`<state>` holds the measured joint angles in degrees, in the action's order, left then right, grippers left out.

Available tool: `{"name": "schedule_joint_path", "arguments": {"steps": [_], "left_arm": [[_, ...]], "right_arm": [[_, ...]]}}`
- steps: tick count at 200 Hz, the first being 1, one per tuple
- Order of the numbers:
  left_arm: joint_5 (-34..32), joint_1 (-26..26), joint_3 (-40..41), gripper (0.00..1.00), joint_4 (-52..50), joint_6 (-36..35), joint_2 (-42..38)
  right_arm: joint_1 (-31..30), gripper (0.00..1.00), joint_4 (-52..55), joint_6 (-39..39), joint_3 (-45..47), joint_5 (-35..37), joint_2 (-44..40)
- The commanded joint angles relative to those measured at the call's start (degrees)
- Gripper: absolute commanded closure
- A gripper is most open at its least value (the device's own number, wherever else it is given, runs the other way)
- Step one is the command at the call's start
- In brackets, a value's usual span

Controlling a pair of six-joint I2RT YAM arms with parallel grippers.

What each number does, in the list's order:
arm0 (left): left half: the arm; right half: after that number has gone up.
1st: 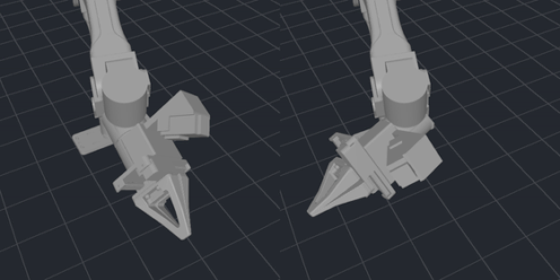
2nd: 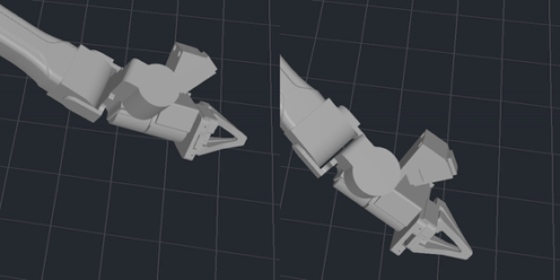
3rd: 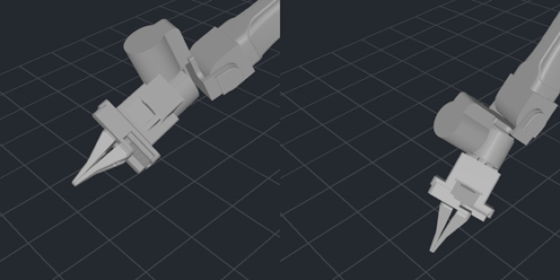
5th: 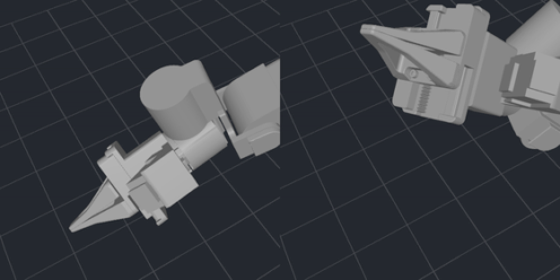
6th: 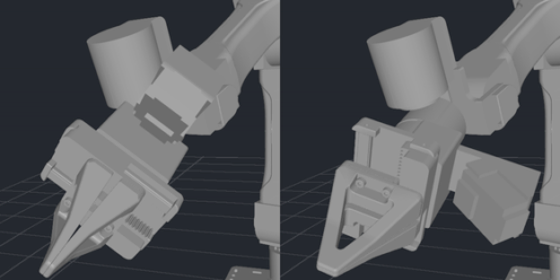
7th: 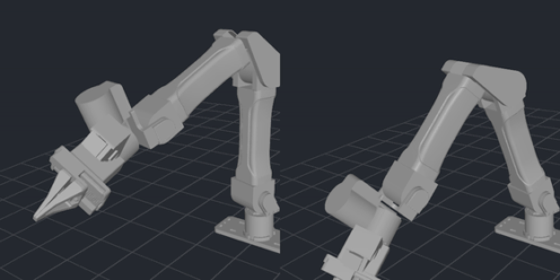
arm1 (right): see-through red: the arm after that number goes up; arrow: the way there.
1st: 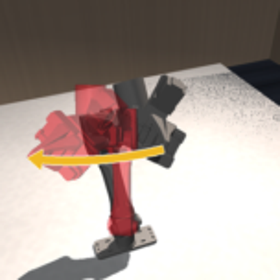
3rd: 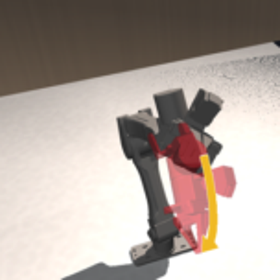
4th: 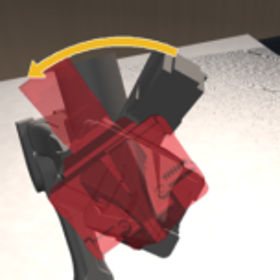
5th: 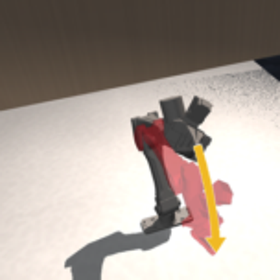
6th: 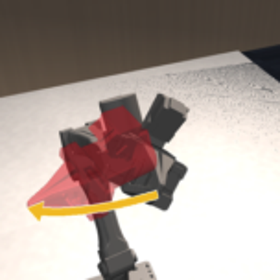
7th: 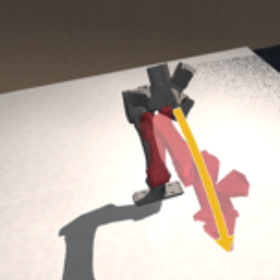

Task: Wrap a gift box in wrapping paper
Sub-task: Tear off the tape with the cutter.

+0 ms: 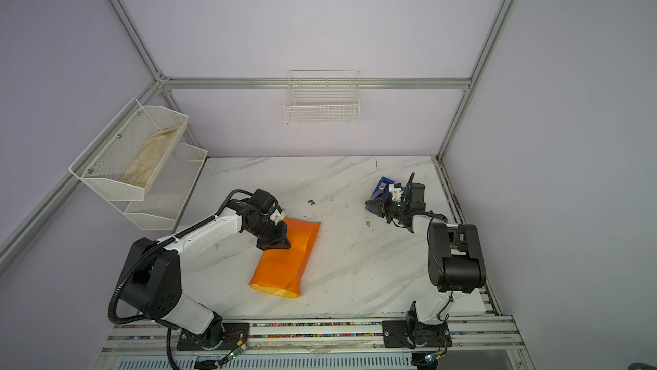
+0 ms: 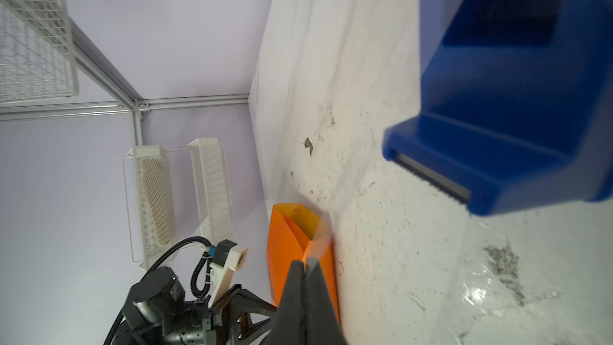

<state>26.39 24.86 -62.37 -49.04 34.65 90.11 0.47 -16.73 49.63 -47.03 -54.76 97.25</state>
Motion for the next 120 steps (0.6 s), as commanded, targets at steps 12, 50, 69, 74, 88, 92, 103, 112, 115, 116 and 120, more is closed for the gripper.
{"name": "schedule_joint_path", "arguments": {"steps": [12, 50, 69, 74, 88, 92, 103, 112, 115, 116, 120], "left_arm": [[-3.0, 0.7, 2.6, 0.91, -3.1, -1.0, 3.5], [-3.2, 0.6, 2.6, 0.91, -3.1, -0.8, 3.4], [-3.2, 0.7, 2.8, 0.91, -3.1, -0.8, 3.1], [-3.3, 0.6, 2.9, 0.91, -3.1, -0.7, 3.1], [-3.2, 0.6, 2.9, 0.91, -3.1, -0.7, 3.2], [-3.3, 0.6, 3.0, 0.91, -3.1, -0.7, 3.3], [-3.2, 0.6, 2.9, 0.91, -3.1, -0.7, 3.1], [-3.2, 0.6, 3.0, 0.91, -3.1, -0.8, 3.1], [-3.2, 0.6, 3.0, 0.91, -3.1, -0.9, 3.0], [-3.1, 0.6, 3.0, 0.91, -3.1, -0.9, 3.0], [-3.1, 0.6, 3.0, 0.91, -3.2, -0.8, 3.0]], "right_arm": [[-1.3, 1.00, 9.1, -8.3, 0.0, 6.0, 3.0], [-1.3, 1.00, 16.2, -14.7, 0.5, 16.4, 6.7], [-1.3, 1.00, 18.6, -17.2, 1.6, 19.8, 7.5], [-1.3, 1.00, 19.0, -17.7, 2.0, 20.3, 7.6], [-1.3, 1.00, 19.5, -18.5, 2.8, 21.1, 7.5], [-1.2, 1.00, 19.5, -18.7, 2.9, 21.1, 7.3], [-1.3, 1.00, 20.3, -18.7, 3.1, 22.0, 5.0], [-1.3, 1.00, 20.3, -18.4, 3.2, 21.5, 1.6], [-1.3, 1.00, 20.6, -18.2, 3.0, 21.2, 0.3], [-1.3, 1.00, 20.6, -18.2, 3.0, 21.1, 0.0], [-1.3, 1.00, 21.2, -18.3, 2.6, 20.3, -1.9]]}}
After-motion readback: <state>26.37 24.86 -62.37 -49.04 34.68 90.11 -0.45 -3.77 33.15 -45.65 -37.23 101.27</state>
